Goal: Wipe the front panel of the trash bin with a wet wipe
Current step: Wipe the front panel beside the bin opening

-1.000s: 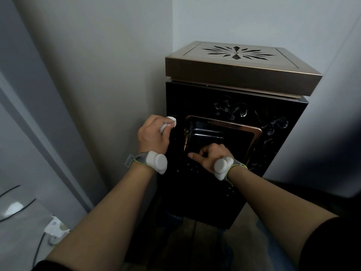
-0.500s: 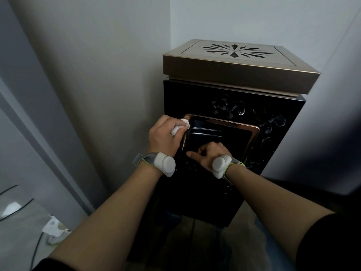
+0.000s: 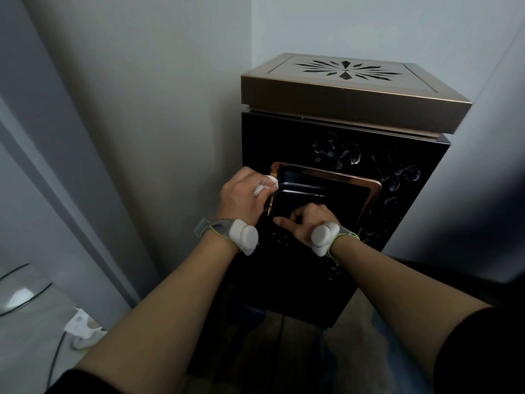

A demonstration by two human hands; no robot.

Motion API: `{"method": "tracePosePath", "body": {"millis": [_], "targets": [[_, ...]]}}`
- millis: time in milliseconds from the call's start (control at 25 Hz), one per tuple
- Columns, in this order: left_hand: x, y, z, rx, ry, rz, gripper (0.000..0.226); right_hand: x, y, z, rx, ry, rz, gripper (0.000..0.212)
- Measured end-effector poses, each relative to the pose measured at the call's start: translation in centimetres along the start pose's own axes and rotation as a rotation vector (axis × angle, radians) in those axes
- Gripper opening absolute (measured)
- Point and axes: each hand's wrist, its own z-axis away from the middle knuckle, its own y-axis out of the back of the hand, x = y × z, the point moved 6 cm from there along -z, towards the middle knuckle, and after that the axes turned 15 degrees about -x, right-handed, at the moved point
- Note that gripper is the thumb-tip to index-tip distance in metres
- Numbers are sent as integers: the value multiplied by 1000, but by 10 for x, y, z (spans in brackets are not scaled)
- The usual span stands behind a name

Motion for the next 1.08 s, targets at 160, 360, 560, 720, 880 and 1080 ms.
{"method": "tracePosePath", "body": {"millis": [160,360,560,720,880,1080], "targets": [[-1,0,2,26,-22,5,2,1,-1,0,0,11,-5,46],[-3,0,6,19,-48,-39,3,3,-2,-1,16,10,1,48],[-16,8,4,48,10,-75,10,2,-1,0,51,13,-2,51],[-23,11,3,58,47,-74,11,1,-1,1,42,18,-11,53],[-25,13,4,80,86,-58,10,1,0,2,63,20,-10,56],[-8,9,13,114,-17,-5,2,0,0,2,47,18,-9,52]]}}
